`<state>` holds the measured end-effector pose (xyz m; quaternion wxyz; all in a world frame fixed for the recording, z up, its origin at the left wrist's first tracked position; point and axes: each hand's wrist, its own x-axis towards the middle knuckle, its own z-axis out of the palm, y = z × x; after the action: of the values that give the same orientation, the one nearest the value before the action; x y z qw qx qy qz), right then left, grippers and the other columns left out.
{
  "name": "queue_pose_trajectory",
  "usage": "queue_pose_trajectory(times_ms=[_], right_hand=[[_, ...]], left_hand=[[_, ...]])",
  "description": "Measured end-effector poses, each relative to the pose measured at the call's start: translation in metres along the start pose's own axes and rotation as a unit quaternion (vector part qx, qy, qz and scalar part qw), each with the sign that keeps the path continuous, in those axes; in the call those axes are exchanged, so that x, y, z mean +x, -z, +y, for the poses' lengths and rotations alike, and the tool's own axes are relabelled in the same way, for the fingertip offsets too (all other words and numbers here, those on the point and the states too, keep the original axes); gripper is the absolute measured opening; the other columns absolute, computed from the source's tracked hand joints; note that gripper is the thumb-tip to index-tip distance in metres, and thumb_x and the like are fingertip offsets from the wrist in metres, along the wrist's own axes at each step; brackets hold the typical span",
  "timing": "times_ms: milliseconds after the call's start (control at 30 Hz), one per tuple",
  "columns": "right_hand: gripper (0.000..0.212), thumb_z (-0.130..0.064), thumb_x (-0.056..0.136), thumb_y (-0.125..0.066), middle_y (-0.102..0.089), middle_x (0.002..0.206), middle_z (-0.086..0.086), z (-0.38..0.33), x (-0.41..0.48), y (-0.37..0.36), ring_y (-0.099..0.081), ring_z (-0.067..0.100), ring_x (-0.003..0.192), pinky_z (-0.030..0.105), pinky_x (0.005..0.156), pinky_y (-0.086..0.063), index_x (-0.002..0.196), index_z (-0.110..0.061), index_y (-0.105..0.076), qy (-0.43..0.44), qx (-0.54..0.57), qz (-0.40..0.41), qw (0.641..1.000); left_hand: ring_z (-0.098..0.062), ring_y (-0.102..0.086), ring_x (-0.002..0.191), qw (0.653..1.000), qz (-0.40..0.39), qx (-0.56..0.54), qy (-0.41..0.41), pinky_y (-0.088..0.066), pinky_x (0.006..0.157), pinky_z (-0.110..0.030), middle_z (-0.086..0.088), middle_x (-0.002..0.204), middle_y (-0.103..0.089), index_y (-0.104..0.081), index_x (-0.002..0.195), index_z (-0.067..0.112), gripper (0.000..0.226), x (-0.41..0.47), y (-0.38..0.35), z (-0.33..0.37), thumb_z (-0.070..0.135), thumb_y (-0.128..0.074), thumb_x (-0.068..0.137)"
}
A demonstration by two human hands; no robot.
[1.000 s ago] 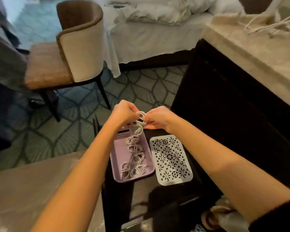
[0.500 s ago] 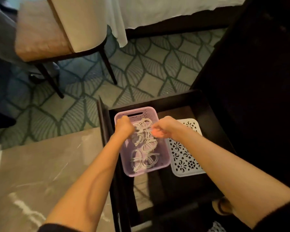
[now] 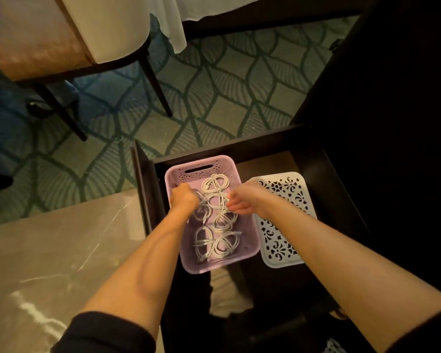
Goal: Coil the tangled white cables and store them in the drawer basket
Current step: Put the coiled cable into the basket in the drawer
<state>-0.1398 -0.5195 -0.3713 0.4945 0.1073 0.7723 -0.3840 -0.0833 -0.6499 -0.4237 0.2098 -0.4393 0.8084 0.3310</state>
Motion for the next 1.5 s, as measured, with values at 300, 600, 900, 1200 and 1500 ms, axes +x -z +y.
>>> queue_pose_trajectory(times_ms=[300,600,900,1200,1500], right_hand=[[0.022,-0.008,0.097,-0.044,-0.067,0.107,0.018,0.004,0.003,0.0,-0.067,0.024,0.092,0.025,0.07,-0.053,0.113,0.001,-0.057,-0.005,-0.011,0.008,1.0],[0.021,-0.009,0.098,-0.043,-0.067,0.107,0.018,0.002,0.003,-0.001,-0.065,0.022,0.086,0.022,0.063,-0.052,0.107,0.002,-0.058,-0.014,-0.001,0.006,1.0],[0.021,-0.006,0.096,-0.043,-0.066,0.103,0.017,0.004,-0.009,0.007,-0.065,0.023,0.088,0.028,0.076,-0.054,0.111,0.003,-0.055,-0.011,-0.006,0.026,1.0],[0.025,-0.005,0.097,-0.045,-0.066,0.101,0.018,-0.023,-0.092,0.077,-0.059,0.017,0.073,0.018,0.061,-0.046,0.114,0.006,-0.059,0.073,0.07,0.141,0.985],[0.014,-0.01,0.094,-0.05,-0.068,0.089,0.011,-0.025,-0.259,0.143,-0.067,0.019,0.081,0.024,0.067,-0.054,0.098,-0.007,-0.063,0.259,0.15,0.294,0.908]], left_hand=[[-0.041,-0.059,0.105,0.994,-0.049,-0.039,0.091,-0.054,0.076,-0.042,-0.023,0.123,-0.056,-0.046,0.125,-0.008,0.045,0.005,-0.013,0.001,-0.002,-0.058,0.083],[-0.037,-0.055,0.112,0.994,-0.083,0.055,0.052,-0.048,0.083,-0.036,-0.023,0.126,-0.054,-0.05,0.121,-0.009,0.033,0.002,-0.017,0.0,-0.001,-0.051,0.089],[-0.035,-0.046,0.122,0.988,-0.032,0.147,-0.031,-0.041,0.097,-0.037,-0.021,0.133,-0.046,-0.044,0.128,-0.002,0.037,-0.013,-0.001,0.005,0.006,-0.046,0.092],[-0.04,-0.055,0.106,0.982,0.047,-0.032,-0.181,-0.047,0.09,-0.038,-0.023,0.115,-0.059,-0.06,0.111,0.003,0.029,-0.065,0.052,0.091,0.016,-0.046,0.089],[-0.029,-0.065,0.091,0.87,0.103,-0.169,-0.452,-0.053,0.084,-0.044,-0.011,0.1,-0.067,-0.063,0.107,0.015,0.024,-0.202,0.092,0.192,0.021,-0.046,0.091]])
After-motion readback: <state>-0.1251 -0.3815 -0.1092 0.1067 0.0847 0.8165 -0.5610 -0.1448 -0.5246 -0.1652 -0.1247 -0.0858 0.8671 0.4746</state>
